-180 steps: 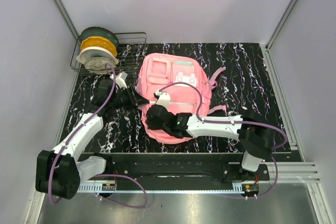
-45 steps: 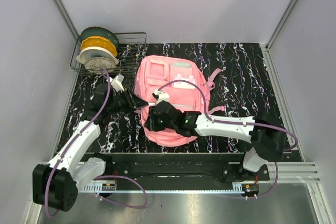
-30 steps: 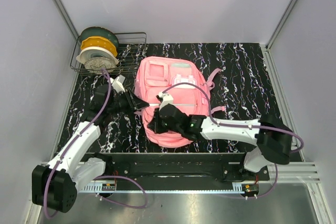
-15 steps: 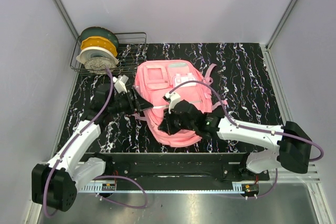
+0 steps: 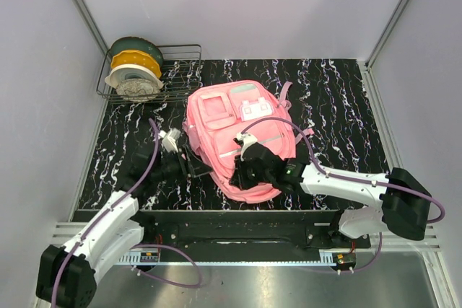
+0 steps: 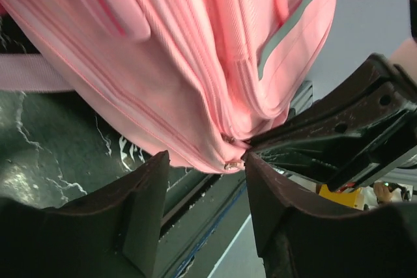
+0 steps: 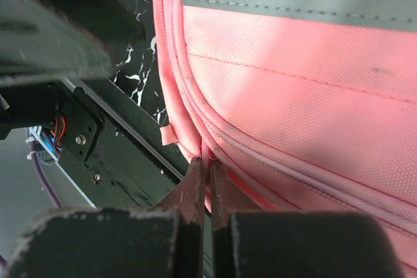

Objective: Pack the student bag
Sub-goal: Zip the student bag at the center of the board.

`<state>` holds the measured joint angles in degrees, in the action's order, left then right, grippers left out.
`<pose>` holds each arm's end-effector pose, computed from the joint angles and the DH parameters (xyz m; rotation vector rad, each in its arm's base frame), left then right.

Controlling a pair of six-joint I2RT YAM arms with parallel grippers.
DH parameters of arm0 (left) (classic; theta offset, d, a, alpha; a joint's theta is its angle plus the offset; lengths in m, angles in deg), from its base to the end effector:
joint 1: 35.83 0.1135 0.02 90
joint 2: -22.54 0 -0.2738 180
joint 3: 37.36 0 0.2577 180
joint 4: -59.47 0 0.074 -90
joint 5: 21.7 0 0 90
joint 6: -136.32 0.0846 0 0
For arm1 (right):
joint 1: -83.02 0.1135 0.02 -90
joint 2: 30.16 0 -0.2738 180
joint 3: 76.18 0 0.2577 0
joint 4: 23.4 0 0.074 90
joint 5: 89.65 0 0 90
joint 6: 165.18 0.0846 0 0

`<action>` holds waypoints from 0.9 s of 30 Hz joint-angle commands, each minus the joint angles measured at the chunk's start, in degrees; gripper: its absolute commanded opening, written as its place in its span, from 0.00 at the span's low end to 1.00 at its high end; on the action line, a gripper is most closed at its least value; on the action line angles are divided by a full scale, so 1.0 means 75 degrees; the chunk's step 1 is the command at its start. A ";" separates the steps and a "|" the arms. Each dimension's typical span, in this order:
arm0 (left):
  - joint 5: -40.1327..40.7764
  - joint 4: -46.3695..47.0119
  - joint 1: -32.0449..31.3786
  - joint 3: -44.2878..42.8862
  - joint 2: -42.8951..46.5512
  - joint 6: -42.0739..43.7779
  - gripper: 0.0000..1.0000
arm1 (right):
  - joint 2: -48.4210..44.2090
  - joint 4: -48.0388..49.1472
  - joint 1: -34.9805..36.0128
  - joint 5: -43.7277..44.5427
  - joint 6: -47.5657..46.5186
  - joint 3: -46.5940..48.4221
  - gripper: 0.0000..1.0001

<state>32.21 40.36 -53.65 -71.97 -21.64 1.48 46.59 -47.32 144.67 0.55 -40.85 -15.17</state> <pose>0.1777 -0.1095 0.1931 -0.1007 2.2362 -1.2891 0.1557 0.2880 0.2089 -0.5695 2.3516 0.8420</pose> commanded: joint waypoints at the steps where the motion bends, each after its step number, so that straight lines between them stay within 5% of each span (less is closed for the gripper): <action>1: 0.0827 0.1150 -0.0657 0.0557 0.0453 -0.1063 0.52 | -0.0237 0.0398 -0.0169 0.0488 0.0625 -0.0188 0.00; 10: 0.1895 0.3120 -0.1689 0.0840 -0.0539 -0.1920 0.54 | -0.0272 0.0551 -0.0181 0.0195 0.0814 -0.0187 0.00; 12: 0.1860 0.3155 -0.1818 0.0583 -0.0881 -0.1803 0.49 | -0.0319 0.0551 -0.0169 0.0206 0.0814 -0.0199 0.00; 13: 0.1871 0.3214 -0.1935 0.0523 -0.1149 -0.1814 0.34 | -0.0343 0.0562 -0.0169 0.0218 0.0825 -0.0223 0.00; 16: 0.1953 0.3296 -0.2088 0.0441 -0.1327 -0.1873 0.19 | -0.0366 0.0551 -0.0169 0.0288 0.0860 -0.0234 0.00; 27: 0.2856 0.2218 -0.2159 0.0909 0.0535 -0.1967 0.27 | -0.0460 0.0527 -0.0216 0.0558 0.1013 -0.0293 0.00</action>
<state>50.35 55.66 -69.78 -65.21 -21.34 -12.82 44.71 -45.51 143.86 1.34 -34.27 -17.40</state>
